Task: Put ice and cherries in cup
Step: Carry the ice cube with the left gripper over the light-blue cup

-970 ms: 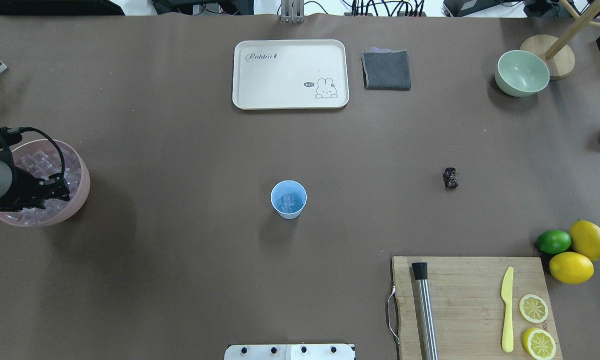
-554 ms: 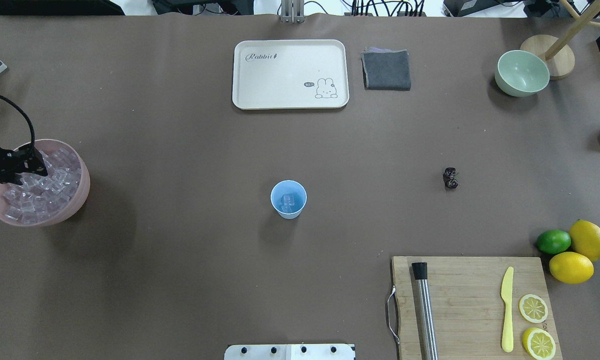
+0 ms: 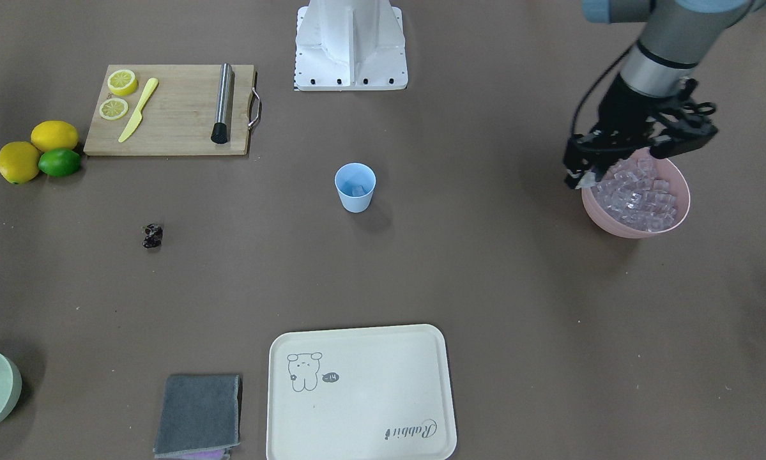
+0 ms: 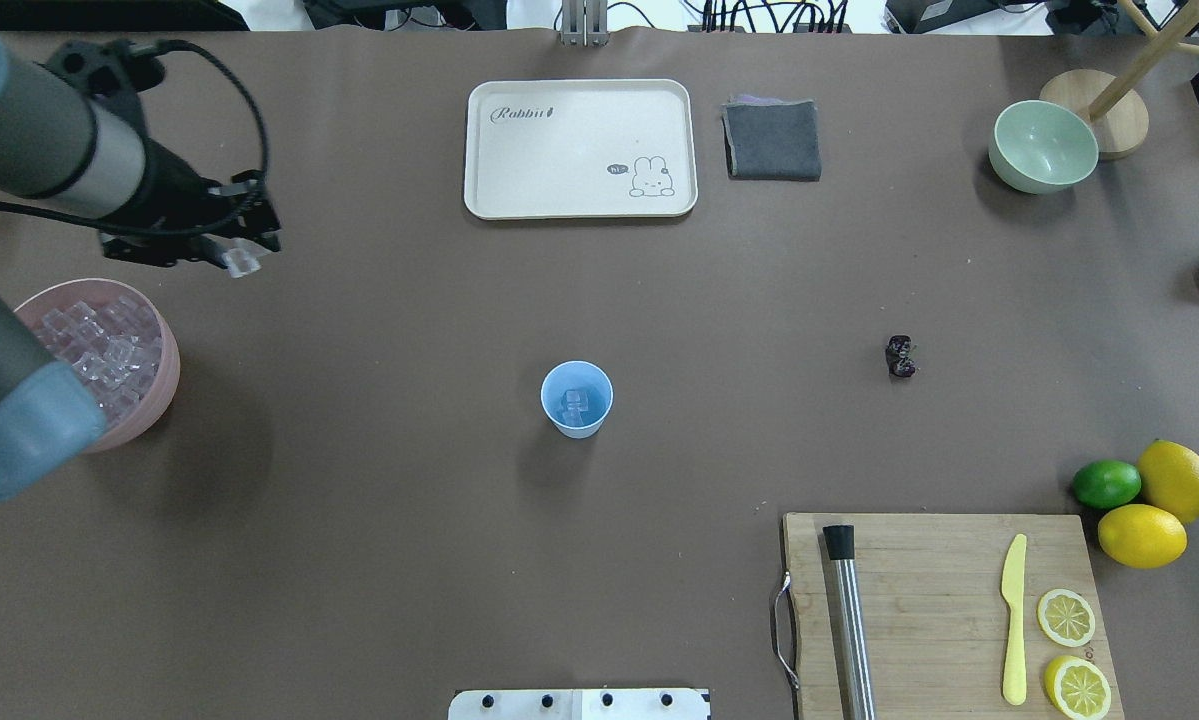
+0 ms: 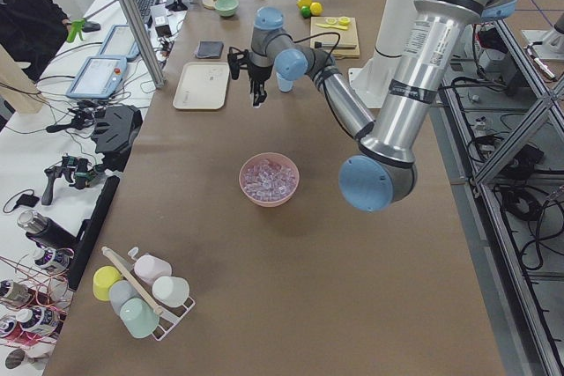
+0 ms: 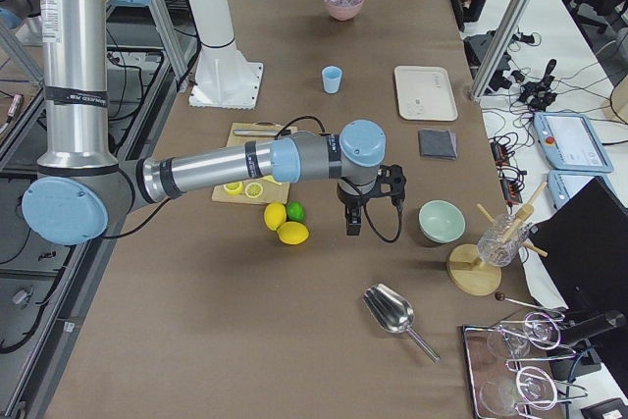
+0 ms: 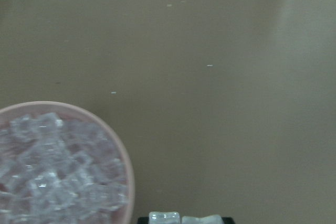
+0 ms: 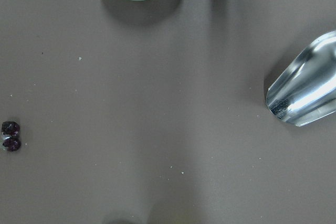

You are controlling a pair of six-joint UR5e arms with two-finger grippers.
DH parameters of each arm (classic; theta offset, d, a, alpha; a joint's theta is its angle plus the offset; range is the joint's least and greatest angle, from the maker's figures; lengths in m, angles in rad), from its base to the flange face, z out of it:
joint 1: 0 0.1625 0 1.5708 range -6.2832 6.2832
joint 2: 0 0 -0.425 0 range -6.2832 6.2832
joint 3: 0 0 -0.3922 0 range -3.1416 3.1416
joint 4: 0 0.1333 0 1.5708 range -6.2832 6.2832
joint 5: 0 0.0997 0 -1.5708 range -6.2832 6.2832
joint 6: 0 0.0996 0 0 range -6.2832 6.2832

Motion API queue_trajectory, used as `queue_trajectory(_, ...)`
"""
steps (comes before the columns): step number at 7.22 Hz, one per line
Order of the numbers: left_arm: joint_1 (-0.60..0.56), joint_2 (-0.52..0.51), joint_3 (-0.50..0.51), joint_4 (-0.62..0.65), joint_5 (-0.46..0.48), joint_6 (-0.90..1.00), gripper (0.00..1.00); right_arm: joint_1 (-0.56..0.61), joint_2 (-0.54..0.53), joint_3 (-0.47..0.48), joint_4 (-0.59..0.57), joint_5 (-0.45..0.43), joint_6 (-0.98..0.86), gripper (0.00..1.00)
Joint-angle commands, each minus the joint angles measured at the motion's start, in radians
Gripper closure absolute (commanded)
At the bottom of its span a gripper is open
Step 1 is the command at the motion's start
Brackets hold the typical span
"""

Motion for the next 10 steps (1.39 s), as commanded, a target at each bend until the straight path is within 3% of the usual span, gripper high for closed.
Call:
queue_trajectory(1, 0.178, -0.170, 0.084, 0.033, 0.132, -0.048, 1.00, -0.006, 0.002, -0.005, 0.000, -0.003, 0.002, 0.00)
queue_trajectory(3, 0.287, -0.216, 0.163, -0.062, 0.226, -0.051, 1.00, -0.011, 0.001, -0.005, 0.000, -0.003, 0.001, 0.00)
queue_trajectory(6, 0.402, -0.301, 0.246, -0.070, 0.311, -0.109, 1.00, -0.014, -0.002, -0.005, 0.000, -0.002, 0.002, 0.00)
queue_trajectory(10, 0.430, -0.319, 0.301, -0.093, 0.321, -0.111, 1.00, -0.017, -0.007, -0.004, 0.000, 0.002, -0.002, 0.00)
